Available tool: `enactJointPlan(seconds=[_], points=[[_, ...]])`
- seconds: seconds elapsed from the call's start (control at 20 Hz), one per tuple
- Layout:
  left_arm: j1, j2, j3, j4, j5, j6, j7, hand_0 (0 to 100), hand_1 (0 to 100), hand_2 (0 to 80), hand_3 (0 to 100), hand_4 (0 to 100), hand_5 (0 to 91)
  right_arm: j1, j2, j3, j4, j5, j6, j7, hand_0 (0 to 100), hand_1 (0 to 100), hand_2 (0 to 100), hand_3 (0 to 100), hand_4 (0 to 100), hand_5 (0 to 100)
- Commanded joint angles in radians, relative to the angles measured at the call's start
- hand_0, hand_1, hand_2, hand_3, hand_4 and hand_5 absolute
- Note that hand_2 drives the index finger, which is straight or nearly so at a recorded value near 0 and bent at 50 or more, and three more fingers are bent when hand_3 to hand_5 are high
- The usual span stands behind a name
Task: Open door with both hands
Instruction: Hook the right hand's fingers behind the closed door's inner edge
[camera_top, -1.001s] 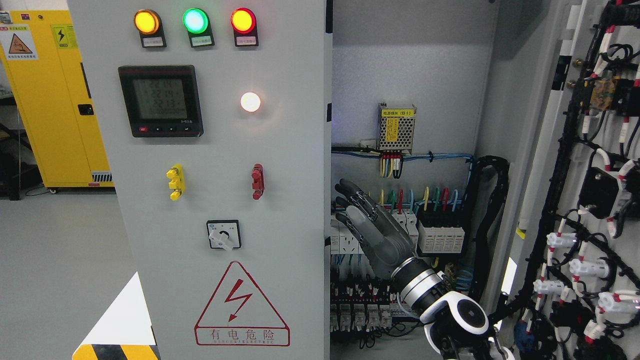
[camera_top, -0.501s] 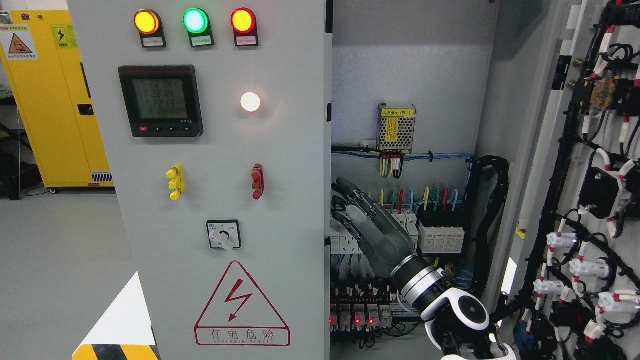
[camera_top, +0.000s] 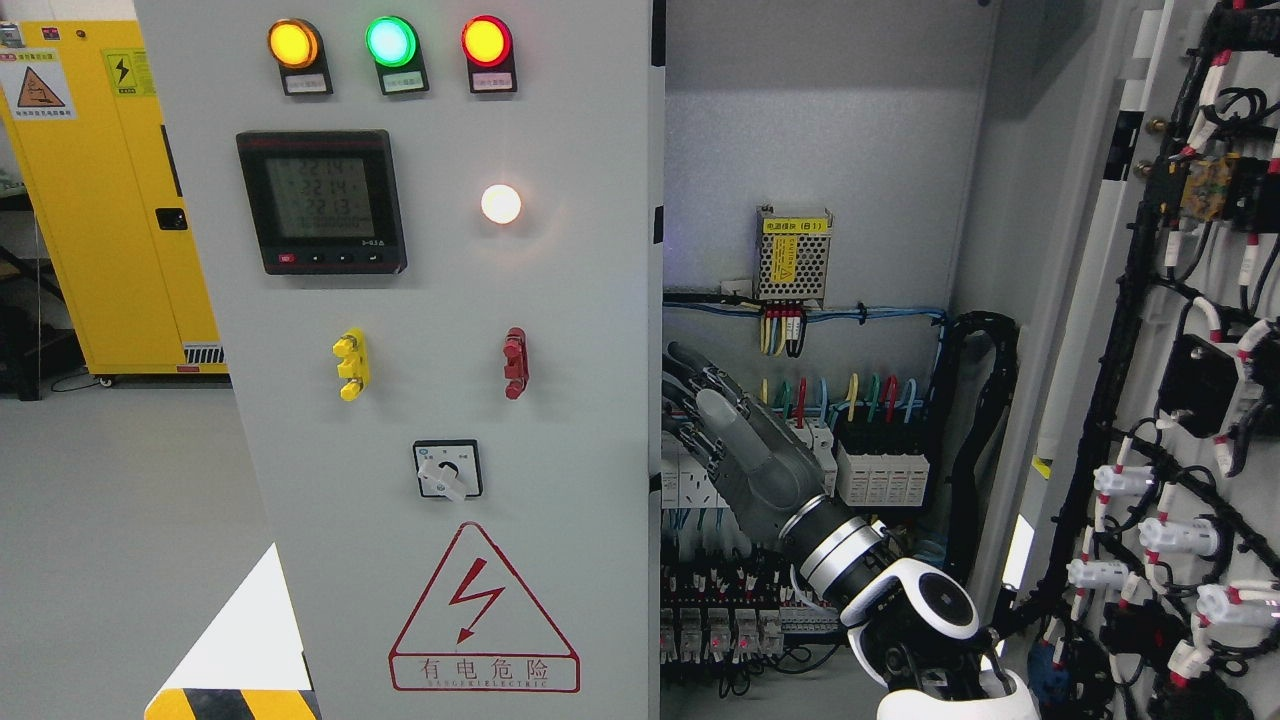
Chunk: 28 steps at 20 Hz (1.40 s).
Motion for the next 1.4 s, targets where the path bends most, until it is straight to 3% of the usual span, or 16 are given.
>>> enactJointPlan(seconds=[0.0,0.7,0.9,1.35], points=[[0.001,-0.020,0.000,0.001,0.001,0.000,0.000,12,56,0.0,0,0,0.0,-0.006,0.001,-0.003,0.014,-0.008,0.000,0.021,0,50,4,0,0,0],[0.001,-0.020,0.000,0.000,0.001,0.000,0.000,12,56,0.0,0,0,0.0,-0.012,0.001,-0.003,0.034,-0.010,-0.009,0.026,0,50,4,0,0,0],[0.001,-0.020,0.000,0.000,0.001,0.000,0.000,12,56,0.0,0,0,0.0,-0.013,0.001,-0.003,0.040,-0.008,-0.012,0.081,0,50,4,0,0,0],[0.001,-0.020,0.000,0.001,0.001,0.000,0.000,12,56,0.0,0,0,0.0,-0.015,0.001,-0.003,0.048,-0.010,-0.020,0.099,0,50,4,0,0,0]])
